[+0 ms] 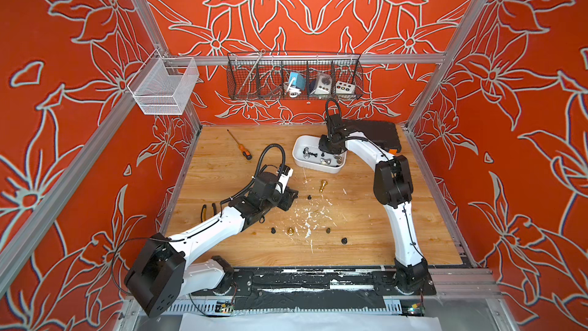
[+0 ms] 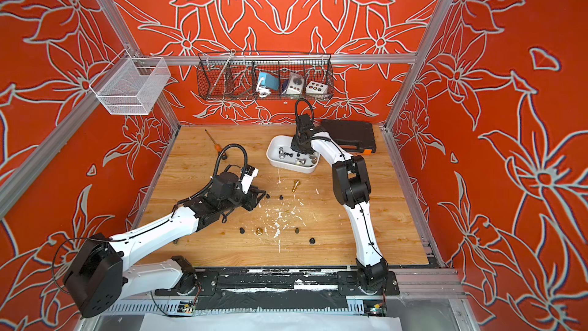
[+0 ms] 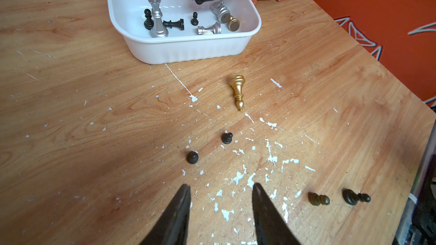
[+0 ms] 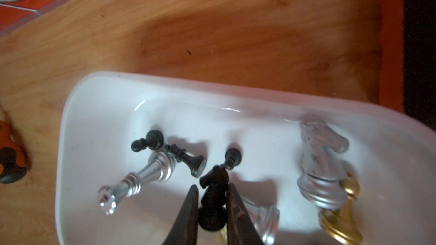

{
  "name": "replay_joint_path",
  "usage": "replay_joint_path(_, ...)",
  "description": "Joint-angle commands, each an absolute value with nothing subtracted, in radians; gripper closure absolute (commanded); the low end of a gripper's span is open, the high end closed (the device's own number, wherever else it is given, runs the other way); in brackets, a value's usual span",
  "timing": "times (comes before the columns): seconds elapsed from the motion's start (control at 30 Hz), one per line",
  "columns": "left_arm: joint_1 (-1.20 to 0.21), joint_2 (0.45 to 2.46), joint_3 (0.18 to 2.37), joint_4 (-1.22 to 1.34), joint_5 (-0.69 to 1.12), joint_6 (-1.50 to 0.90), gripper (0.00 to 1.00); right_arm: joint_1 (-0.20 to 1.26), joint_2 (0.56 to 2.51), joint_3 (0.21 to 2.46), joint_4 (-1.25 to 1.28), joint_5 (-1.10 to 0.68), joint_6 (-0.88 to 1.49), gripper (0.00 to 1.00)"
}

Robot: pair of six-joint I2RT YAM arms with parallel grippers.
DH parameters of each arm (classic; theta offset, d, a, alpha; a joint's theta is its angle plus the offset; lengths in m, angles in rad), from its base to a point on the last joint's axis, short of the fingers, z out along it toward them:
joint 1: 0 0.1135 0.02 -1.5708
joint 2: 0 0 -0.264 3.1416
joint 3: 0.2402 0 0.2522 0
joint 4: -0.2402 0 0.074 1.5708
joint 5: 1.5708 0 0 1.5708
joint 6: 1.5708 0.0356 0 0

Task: Put the chess pieces into the storage box
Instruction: Place the chess piece in the storage box.

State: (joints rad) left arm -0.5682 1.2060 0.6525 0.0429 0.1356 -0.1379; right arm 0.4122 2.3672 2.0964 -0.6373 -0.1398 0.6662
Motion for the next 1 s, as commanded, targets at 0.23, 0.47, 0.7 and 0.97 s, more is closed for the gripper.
replay_joint_path(0.23,-0.562,1.182,0.647,0.038,0.137,-0.137,0.56,0.41,2.49,2.269,-0.678,-0.219,0.667,0.78)
replay_joint_path(0.47,-0.56,1.179,0.644,0.04,0.141,-0.138,0.56,0.41,2.487,2.269,-0.681,-0.221,0.66,0.72)
replay_joint_path(0.7,-0.56,1.171,0.641,0.035,0.14,-0.14,0.56,0.409,2.469,2.262,-0.685,-0.216,0.654,0.68)
replay_joint_path(0.97,-0.559,1.166,0.637,0.035,0.137,-0.146,0.56,0.409,2.36,2.117,-0.591,-0.198,0.648,0.68)
